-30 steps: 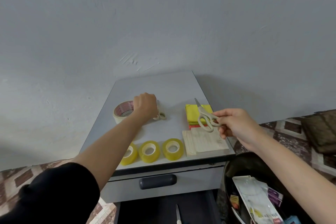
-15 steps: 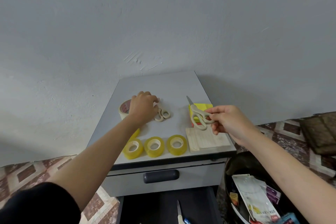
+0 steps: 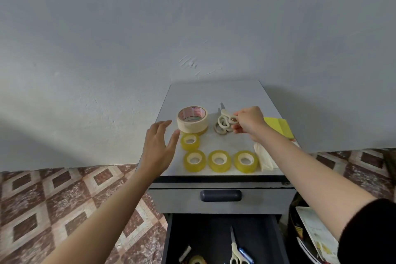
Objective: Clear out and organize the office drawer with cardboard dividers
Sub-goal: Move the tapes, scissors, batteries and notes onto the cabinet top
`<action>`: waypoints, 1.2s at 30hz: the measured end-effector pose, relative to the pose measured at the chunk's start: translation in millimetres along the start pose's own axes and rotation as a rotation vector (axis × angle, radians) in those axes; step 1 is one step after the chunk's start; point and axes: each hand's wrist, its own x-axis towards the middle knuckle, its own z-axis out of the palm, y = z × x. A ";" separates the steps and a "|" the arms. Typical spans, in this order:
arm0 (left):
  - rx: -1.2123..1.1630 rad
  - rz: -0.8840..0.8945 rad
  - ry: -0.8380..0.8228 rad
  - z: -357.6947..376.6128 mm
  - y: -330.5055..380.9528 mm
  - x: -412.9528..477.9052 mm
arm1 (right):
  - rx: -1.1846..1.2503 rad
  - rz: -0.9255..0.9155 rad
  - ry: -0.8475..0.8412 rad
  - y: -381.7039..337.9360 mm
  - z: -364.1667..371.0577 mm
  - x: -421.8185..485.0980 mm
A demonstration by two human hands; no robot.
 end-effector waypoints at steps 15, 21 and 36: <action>-0.059 -0.014 -0.071 16.5 -23.7 -17.7 | -0.238 0.028 0.046 12.6 39.6 29.9; -0.060 -0.020 -0.075 15.9 -23.2 -18.3 | -0.304 -0.059 0.039 12.0 35.3 25.9; 0.043 0.077 -0.053 -29.0 -4.1 -111.6 | -0.161 -0.344 -0.102 -0.9 -32.4 -128.3</action>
